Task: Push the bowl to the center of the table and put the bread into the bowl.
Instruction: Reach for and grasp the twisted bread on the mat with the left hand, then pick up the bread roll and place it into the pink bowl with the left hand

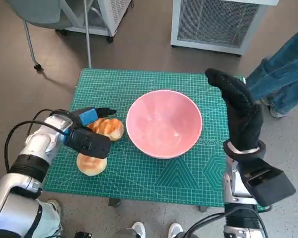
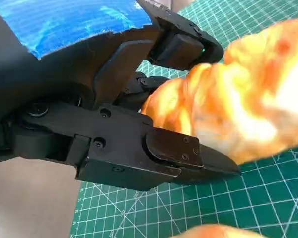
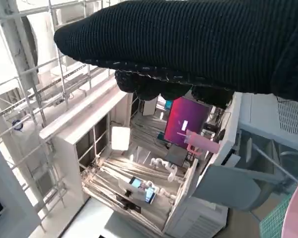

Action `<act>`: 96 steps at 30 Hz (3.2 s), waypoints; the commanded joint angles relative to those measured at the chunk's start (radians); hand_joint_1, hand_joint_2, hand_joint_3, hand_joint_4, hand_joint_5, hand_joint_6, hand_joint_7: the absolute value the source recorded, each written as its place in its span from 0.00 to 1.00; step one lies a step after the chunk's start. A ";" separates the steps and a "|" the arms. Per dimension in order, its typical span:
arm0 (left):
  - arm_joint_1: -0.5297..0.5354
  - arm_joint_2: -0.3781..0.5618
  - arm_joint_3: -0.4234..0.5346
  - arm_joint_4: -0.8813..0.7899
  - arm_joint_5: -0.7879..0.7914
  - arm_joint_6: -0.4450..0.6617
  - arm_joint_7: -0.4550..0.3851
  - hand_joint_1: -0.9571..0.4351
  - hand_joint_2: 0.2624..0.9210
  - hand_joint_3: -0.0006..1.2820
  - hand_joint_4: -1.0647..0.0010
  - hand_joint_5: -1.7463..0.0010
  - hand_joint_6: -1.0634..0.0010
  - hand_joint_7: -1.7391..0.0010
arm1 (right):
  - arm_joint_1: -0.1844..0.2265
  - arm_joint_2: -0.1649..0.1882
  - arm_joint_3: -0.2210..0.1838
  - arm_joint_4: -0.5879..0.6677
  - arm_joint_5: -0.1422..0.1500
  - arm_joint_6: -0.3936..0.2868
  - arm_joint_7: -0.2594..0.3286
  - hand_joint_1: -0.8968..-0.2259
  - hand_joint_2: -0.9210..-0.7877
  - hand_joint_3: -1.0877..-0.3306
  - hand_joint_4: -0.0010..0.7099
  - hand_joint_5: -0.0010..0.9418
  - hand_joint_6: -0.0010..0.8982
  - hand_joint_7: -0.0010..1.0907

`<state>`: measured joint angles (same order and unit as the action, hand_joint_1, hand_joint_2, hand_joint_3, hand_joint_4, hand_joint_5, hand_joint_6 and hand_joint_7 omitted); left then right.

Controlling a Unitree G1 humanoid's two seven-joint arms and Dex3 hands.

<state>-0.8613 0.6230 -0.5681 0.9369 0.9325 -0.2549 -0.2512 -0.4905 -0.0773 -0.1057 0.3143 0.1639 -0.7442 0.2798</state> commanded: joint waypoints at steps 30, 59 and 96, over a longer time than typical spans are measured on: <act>-0.083 0.090 0.025 0.036 -0.120 -0.204 0.158 0.69 1.00 0.06 0.38 0.32 0.40 0.34 | 0.028 0.010 0.007 0.004 0.032 0.012 0.000 0.42 0.00 0.41 0.37 0.01 0.00 0.68; -0.078 0.013 0.308 -0.703 -0.279 -0.122 0.152 0.69 1.00 0.08 0.43 0.28 0.41 0.33 | 0.028 -0.005 0.006 0.001 0.073 0.025 0.029 0.42 0.00 0.41 0.37 0.00 0.00 0.67; -0.056 -0.153 0.109 -0.444 -0.175 -0.092 -0.088 0.63 0.97 0.02 0.70 0.98 0.61 0.82 | 0.060 0.001 0.002 -0.045 0.071 0.025 0.021 0.43 0.00 0.40 0.36 0.00 0.00 0.67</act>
<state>-0.9290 0.4538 -0.4590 0.5239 0.7680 -0.3560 -0.3139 -0.4516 -0.0780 -0.1029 0.2640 0.2371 -0.7264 0.3046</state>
